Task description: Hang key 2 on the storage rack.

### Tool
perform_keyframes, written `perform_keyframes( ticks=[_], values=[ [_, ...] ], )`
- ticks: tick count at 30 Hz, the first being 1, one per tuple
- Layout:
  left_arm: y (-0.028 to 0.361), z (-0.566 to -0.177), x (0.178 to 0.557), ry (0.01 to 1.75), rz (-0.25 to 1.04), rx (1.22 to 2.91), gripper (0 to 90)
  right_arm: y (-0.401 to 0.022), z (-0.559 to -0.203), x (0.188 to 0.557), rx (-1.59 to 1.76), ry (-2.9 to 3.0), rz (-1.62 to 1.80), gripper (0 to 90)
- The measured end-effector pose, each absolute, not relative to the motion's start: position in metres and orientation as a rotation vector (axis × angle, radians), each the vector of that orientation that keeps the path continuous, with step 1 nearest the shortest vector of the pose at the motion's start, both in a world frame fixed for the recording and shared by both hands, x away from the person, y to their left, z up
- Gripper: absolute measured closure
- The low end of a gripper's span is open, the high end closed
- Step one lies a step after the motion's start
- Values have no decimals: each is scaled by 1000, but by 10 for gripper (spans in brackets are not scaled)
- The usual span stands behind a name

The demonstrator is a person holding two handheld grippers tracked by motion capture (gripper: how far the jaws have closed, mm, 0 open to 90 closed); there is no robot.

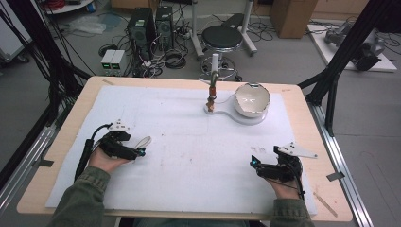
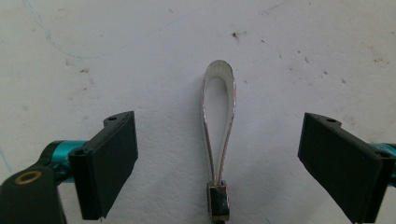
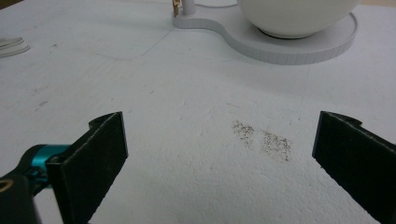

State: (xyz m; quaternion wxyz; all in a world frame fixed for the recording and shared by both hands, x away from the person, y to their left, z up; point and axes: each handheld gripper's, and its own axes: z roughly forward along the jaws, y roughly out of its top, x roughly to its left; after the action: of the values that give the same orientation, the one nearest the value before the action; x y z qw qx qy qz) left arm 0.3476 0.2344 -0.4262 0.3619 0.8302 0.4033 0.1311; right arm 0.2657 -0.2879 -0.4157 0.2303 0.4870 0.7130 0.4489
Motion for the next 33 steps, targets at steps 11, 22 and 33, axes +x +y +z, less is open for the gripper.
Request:
perform_keyframes(
  ticks=[11, 22, 33],
  values=[
    [232, -432, 351, 1033, 298, 2179, 293, -288, -416, 267, 1334, 1968, 1242, 21],
    [234, -433, 353, 1056, 315, 2172, 483, -289, -416, 266, 1334, 1967, 1247, 22],
    [227, -433, 354, 1010, 374, 2206, 631, -289, -415, 266, 1335, 1963, 1250, 24]
  ],
)
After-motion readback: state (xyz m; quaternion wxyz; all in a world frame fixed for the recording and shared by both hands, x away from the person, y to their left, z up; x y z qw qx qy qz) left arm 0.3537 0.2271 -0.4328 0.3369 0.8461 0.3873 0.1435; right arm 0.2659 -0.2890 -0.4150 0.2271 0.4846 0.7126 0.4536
